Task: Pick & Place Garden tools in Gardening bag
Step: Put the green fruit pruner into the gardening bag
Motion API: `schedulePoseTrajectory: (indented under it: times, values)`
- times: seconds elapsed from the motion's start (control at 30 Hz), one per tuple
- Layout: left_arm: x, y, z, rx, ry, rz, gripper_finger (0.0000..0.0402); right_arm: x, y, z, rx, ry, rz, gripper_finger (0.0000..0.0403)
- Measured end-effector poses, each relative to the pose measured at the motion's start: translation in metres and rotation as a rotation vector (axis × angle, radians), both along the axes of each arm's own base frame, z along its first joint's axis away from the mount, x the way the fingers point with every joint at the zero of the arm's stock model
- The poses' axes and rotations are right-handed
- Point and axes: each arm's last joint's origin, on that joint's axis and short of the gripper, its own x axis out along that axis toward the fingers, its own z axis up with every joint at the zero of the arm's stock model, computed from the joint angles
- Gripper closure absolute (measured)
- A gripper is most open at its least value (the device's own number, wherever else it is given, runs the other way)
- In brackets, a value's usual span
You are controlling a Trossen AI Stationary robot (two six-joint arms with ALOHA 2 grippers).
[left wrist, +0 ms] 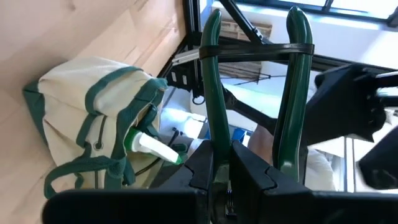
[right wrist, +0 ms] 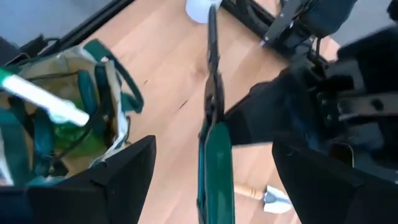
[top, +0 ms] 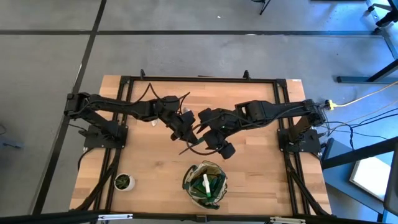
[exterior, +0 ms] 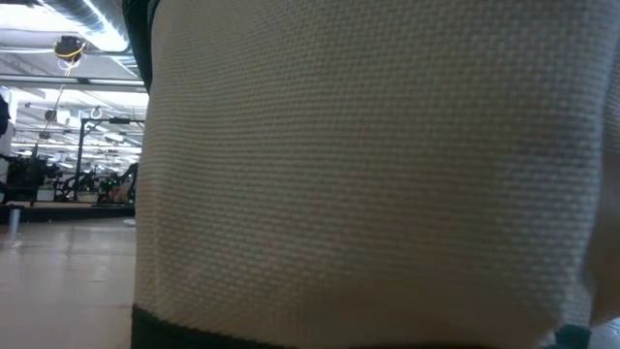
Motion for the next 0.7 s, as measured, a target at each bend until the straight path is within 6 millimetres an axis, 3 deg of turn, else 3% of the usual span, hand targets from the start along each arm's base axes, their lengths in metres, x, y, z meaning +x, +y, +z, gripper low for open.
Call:
schedulePoseTrajectory:
  times: [0.13, 0.7]
  values:
    - [-0.0005, 0.0002, -0.001, 0.001, 0.013, 0.004, 0.0377, 0.0075, 0.0013, -0.0097, -0.005, 0.025, -0.01, 0.0087]
    - [-0.0008, 0.0002, -0.0024, 0.001, 0.029, 0.011, 0.0377, 0.0093, 0.0016, -0.01, 0.01, 0.019, -0.028, 0.0156]
